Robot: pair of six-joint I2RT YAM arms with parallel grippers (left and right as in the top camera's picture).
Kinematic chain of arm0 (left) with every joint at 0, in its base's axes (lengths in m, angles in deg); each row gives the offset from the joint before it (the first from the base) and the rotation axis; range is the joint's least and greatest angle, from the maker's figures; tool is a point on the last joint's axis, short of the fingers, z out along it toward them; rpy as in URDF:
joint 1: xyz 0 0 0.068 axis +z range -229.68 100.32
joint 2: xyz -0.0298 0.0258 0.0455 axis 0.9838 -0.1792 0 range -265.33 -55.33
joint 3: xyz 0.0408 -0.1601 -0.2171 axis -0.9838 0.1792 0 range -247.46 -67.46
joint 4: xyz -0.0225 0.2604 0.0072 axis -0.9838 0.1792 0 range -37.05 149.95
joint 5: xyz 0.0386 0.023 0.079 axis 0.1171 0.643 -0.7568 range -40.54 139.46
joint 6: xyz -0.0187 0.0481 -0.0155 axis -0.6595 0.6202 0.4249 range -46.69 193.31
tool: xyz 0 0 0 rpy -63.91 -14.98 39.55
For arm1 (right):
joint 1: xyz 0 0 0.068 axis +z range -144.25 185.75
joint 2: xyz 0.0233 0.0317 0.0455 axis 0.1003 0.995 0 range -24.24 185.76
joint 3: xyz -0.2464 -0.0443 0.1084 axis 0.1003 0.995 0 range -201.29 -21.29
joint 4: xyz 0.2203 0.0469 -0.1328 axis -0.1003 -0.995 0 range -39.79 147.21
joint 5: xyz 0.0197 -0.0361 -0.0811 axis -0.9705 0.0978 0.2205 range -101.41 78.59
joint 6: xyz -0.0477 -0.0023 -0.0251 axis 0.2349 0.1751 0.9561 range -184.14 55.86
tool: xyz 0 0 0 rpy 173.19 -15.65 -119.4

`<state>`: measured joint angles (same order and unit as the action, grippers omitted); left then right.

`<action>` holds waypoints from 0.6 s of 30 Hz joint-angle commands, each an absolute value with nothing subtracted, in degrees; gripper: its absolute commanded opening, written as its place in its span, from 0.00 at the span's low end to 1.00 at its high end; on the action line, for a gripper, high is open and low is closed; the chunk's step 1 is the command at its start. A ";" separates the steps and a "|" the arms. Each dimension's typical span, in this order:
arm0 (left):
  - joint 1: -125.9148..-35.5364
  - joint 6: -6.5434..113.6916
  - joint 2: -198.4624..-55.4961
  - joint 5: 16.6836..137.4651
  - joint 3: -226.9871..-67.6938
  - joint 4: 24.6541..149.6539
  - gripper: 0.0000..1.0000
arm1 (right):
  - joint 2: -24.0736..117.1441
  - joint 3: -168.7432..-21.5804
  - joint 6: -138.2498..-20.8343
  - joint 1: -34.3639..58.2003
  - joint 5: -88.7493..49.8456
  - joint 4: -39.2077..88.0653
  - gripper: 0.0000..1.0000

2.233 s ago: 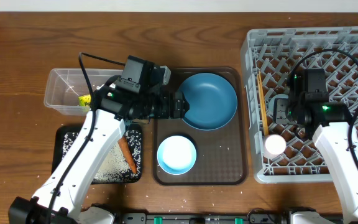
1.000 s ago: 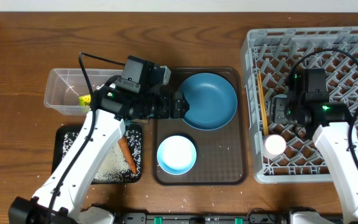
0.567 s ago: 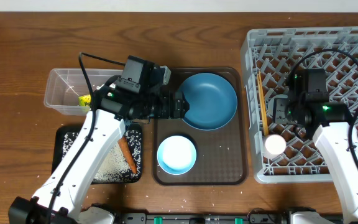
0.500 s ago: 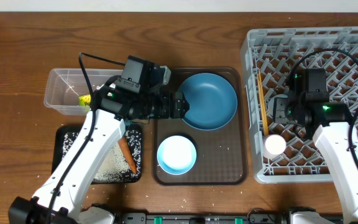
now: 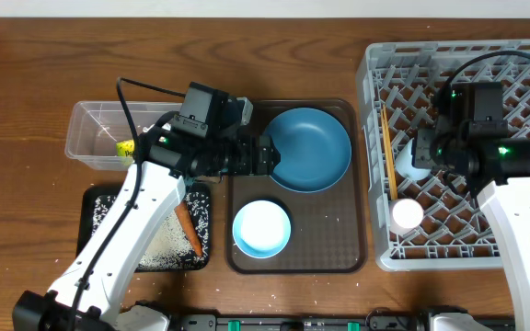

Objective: Sort waste into correct bins and load items into the dishwasher rack
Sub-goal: 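Lower the blue cup upside down into the rack beside the chopsticks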

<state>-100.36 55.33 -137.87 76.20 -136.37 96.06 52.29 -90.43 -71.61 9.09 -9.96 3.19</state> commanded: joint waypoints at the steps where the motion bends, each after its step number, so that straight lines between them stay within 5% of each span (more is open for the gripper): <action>1: -100.28 55.71 -138.01 75.74 -136.19 96.21 0.94 | 51.79 -91.35 -71.80 8.41 -10.30 3.00 0.36; 7: -100.28 55.71 -138.01 75.72 -136.19 96.21 0.95 | 52.29 -91.11 -71.80 8.39 -9.67 3.00 0.37; 13: -100.28 55.71 -138.01 75.72 -136.19 96.19 0.94 | 54.90 -89.25 -71.78 8.39 -9.63 4.27 0.74; 18: -100.28 55.71 -138.01 75.72 -136.19 96.21 0.94 | 59.73 -88.22 -71.80 8.39 -7.07 5.69 0.77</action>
